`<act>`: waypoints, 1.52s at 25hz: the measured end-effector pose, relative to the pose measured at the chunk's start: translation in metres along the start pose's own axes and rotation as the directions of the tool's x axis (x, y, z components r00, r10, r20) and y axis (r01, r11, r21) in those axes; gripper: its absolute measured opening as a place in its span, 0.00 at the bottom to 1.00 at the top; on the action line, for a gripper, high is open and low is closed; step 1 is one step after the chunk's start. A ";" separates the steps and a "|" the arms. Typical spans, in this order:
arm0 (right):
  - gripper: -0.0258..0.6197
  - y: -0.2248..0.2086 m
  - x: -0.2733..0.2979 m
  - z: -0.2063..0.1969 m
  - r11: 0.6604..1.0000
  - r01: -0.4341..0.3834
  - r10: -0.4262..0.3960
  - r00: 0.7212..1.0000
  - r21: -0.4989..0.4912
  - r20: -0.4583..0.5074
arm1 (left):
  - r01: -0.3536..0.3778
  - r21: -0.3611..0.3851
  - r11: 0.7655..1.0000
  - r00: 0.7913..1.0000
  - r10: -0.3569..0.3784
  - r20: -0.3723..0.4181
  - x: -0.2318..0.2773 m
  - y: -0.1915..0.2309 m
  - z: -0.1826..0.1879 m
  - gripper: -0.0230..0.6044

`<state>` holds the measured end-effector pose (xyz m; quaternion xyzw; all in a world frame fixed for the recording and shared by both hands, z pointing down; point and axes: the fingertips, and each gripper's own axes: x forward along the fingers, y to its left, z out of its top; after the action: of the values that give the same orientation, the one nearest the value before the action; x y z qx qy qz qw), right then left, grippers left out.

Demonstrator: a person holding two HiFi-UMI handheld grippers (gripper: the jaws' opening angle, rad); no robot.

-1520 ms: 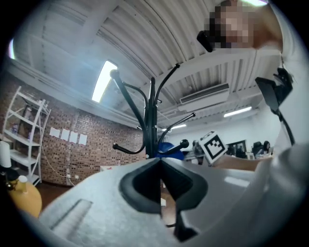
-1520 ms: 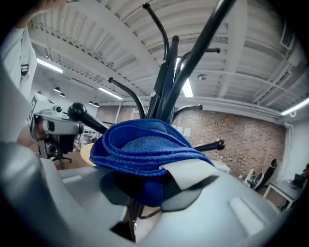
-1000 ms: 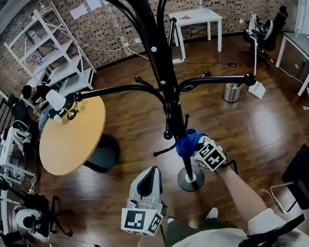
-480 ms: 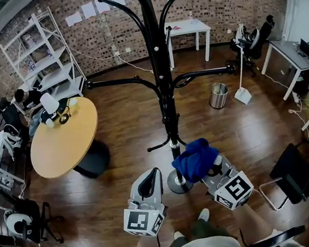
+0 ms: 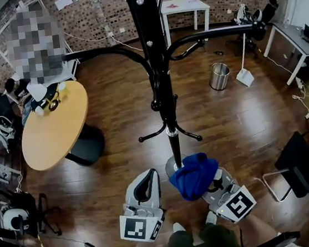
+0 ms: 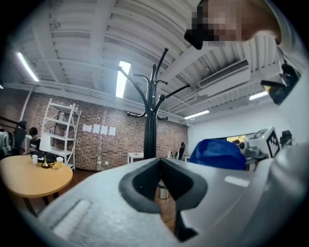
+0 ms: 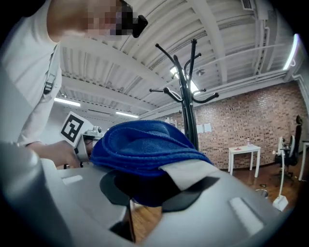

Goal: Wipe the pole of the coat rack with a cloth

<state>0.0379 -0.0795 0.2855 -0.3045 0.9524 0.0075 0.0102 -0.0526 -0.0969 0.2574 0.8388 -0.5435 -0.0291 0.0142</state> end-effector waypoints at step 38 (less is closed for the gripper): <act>0.19 -0.065 0.126 -0.841 0.982 0.024 0.038 0.948 0.188 -0.316 | -0.263 0.077 0.962 0.962 0.255 0.097 -0.017 0.105 -0.522 0.04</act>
<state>-0.0390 -0.2226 1.1232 -0.2960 0.9390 -0.1321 -0.1145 -0.1215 -0.1285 0.7844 0.7583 -0.6494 -0.0388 -0.0429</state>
